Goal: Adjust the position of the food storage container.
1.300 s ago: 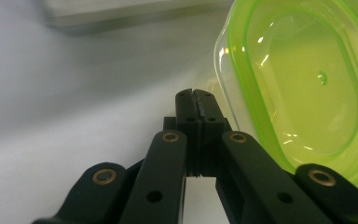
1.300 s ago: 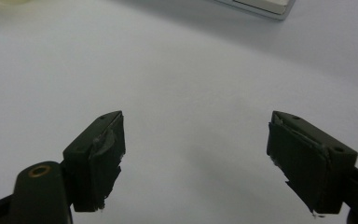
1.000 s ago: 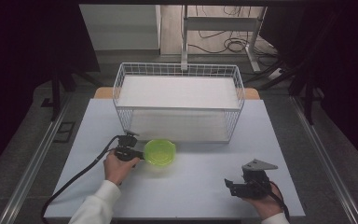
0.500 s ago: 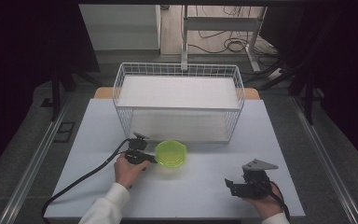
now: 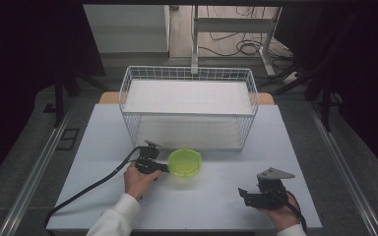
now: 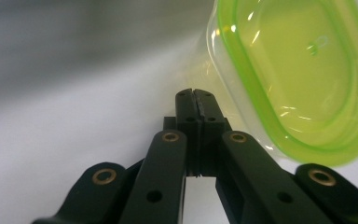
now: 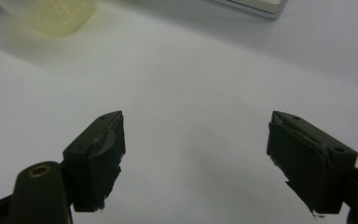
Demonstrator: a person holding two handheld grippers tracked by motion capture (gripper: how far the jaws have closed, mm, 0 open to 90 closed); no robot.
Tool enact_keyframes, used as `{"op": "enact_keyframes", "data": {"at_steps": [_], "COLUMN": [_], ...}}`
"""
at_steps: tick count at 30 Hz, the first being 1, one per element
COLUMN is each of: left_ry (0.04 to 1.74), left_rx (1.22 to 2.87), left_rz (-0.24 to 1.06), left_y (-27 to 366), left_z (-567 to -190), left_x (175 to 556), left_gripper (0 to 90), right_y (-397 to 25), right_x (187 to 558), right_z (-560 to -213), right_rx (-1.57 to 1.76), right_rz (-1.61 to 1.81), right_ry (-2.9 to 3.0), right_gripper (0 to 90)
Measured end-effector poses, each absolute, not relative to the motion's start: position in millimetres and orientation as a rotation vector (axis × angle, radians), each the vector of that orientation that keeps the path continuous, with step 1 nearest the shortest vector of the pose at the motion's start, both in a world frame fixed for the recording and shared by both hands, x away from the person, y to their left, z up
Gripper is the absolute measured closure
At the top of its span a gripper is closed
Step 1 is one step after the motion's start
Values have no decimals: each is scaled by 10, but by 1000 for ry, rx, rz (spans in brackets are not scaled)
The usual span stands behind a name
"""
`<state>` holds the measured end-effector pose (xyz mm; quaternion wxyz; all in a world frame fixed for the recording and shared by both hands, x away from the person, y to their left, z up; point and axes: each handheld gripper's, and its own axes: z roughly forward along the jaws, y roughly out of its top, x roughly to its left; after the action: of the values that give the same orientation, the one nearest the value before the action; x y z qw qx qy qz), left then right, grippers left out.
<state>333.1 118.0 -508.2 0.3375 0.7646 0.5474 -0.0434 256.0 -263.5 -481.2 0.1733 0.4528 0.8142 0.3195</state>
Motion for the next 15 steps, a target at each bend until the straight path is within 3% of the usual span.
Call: {"op": "enact_keyframes", "data": {"at_steps": [15], "left_ry": [1268], "left_rx": [1885], "left_rz": [-3], "left_y": [1653], "left_z": [-4569], "left_x": [2872], "left_gripper": [884], "right_y": [-2644], "right_x": [2555], "right_z": [-4786], "right_rx": [1273], "right_rz": [936], "right_ry": [2281], "right_gripper": [190]}}
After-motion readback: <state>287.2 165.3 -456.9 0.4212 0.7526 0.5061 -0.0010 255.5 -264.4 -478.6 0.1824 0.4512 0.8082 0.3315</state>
